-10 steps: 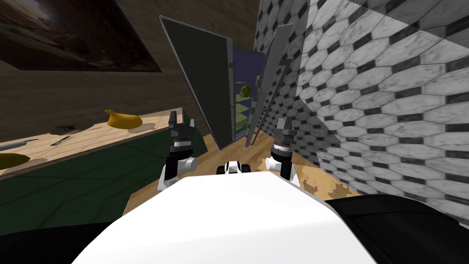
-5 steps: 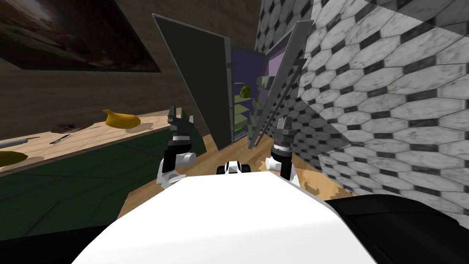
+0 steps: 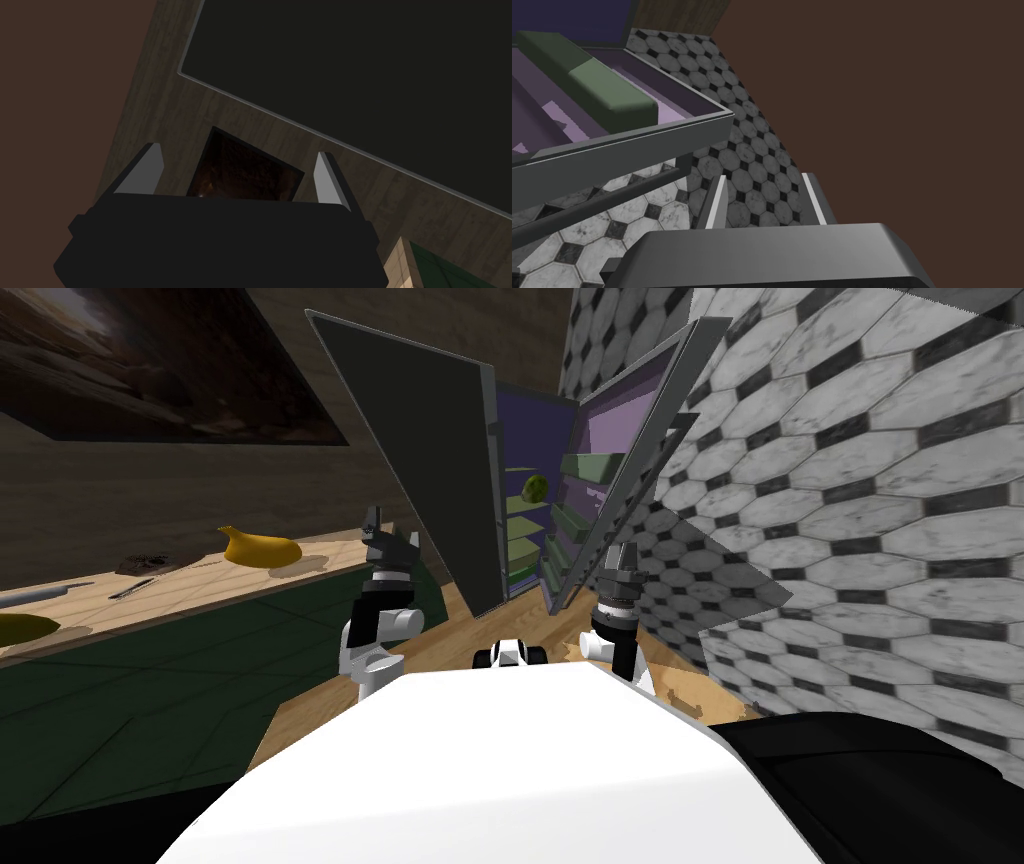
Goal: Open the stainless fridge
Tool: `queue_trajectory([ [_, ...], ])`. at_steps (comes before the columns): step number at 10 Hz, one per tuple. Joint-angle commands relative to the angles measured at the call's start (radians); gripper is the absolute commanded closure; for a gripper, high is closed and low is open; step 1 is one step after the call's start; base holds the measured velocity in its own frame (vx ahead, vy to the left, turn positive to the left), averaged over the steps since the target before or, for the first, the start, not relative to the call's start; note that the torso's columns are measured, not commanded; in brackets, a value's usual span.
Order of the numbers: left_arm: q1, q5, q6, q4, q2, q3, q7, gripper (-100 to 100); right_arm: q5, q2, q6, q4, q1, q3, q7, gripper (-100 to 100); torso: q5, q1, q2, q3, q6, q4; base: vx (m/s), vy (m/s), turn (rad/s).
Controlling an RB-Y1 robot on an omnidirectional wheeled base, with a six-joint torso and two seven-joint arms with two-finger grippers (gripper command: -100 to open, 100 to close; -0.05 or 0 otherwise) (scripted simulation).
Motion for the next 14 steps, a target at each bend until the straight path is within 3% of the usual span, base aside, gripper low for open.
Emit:
queue_trajectory([
  [1, -0.057, 0.001, 0.070, 0.002, 0.003, 0.025, 0.007, -100, 0.000, 0.000, 0.000, 0.000, 0.000, 0.000, 0.000, 0, 0.001, 0.003, 0.001, 0.000, 0.000, 0.000, 0.040, -0.078, 0.080],
  [2, -0.061, 0.001, 0.095, 0.002, 0.003, 0.025, 0.007, -100, 0.000, 0.000, 0.000, 0.000, 0.000, 0.000, 0.000, 0, 0.000, 0.001, 0.000, 0.000, 0.000, 0.000, 0.042, -0.088, 0.055],
  [3, -0.104, 0.002, 0.129, 0.006, 0.006, 0.051, 0.014, -100, 0.000, 0.000, 0.000, 0.000, 0.000, 0.000, 0.000, 0, 0.000, 0.000, 0.000, 0.000, 0.000, 0.000, 0.066, -0.127, 0.089],
  [5, -0.116, 0.002, 0.162, 0.006, 0.006, 0.051, 0.014, -100, 0.000, 0.000, 0.000, 0.000, 0.000, 0.000, 0.000, 0, 0.000, -0.001, 0.000, 0.000, 0.000, 0.000, 0.038, -0.088, 0.013],
  [8, -0.209, 0.005, 0.253, 0.014, 0.013, 0.103, 0.028, -100, 0.000, 0.000, 0.000, 0.000, 0.000, 0.000, 0.000, 0, 0.000, 0.000, 0.000, 0.000, 0.000, 0.000, 0.047, -0.109, 0.071],
  [10, -0.229, 0.005, 0.298, 0.014, 0.013, 0.103, 0.028, -100, 0.000, 0.000, 0.000, 0.000, 0.000, 0.000, 0.000, 0, 0.000, 0.000, -0.001, -0.001, 0.000, 0.000, 0.043, -0.085, 0.026],
  [11, -0.275, 0.007, 0.328, 0.019, 0.016, 0.130, 0.036, -100, 0.000, 0.000, 0.000, 0.000, 0.000, 0.000, 0.000, 0, 0.001, 0.004, 0.001, 0.000, 0.000, 0.000, 0.049, -0.085, 0.074],
  [13, -0.288, 0.007, 0.367, 0.019, 0.016, 0.130, 0.036, -100, 0.000, 0.000, 0.000, 0.000, 0.000, 0.000, 0.000, 0, 0.000, 0.000, 0.000, 0.000, 0.000, 0.000, 0.035, -0.054, -0.011],
  [14, -0.335, 0.008, 0.405, 0.025, 0.018, 0.157, 0.043, -100, 0.000, 0.000, 0.000, 0.000, 0.000, 0.000, 0.000, 0, 0.001, 0.003, 0.001, 0.001, 0.000, 0.000, 0.020, -0.024, -0.063],
])
